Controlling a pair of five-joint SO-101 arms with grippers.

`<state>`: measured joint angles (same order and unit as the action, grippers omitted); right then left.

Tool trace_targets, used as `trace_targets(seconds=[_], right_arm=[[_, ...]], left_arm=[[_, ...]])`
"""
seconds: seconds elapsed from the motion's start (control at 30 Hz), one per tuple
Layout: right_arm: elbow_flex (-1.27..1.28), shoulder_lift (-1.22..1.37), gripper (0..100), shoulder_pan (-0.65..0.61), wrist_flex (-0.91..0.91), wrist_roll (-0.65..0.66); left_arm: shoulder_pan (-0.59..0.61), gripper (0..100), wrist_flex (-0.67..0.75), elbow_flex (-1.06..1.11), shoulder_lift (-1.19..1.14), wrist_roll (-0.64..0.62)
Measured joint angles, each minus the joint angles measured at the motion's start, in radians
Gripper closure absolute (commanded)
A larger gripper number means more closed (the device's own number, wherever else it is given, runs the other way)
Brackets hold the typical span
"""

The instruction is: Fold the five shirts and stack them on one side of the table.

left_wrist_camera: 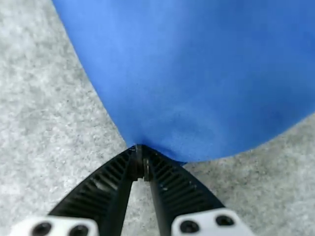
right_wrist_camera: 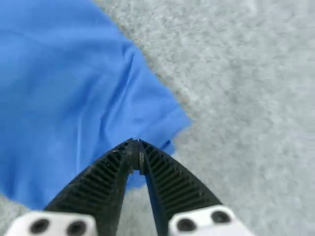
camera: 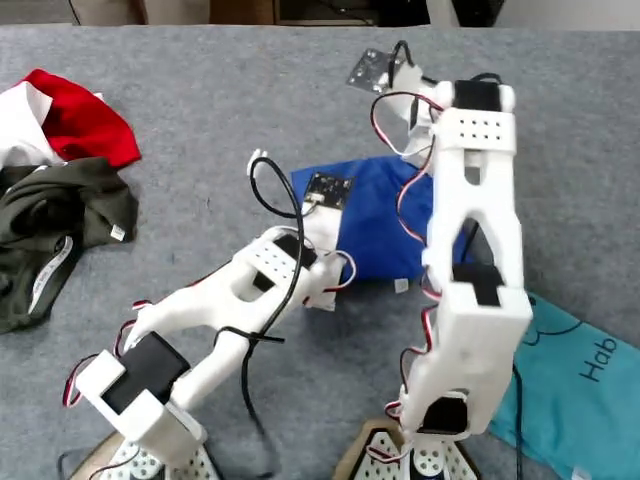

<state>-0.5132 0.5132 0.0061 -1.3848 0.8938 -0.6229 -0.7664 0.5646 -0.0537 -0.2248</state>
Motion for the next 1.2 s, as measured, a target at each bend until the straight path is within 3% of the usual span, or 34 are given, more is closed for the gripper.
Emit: trace_targets(seconds=[0.5, 0.77, 1.03, 1.2], right_arm=[[-0.365, 0.466, 99.4, 0.081, 0.103, 0.000], [-0.611, 0.506, 99.4, 0.084, -0.052, 0.000], [-1.034, 0.506, 99.4, 0.055, -0.359, 0.006], [-1.062, 0.496, 99.4, 0.060, -0.387, 0.006]], left_arm=[[-0.034, 98, 0.011, 0.015, 0.000, -0.002], [-0.087, 98, 0.011, 0.021, 0.000, -0.002], [0.021, 98, -0.184, -0.084, 0.000, 0.035], [0.132, 98, -0.327, -0.261, 0.000, 0.048]])
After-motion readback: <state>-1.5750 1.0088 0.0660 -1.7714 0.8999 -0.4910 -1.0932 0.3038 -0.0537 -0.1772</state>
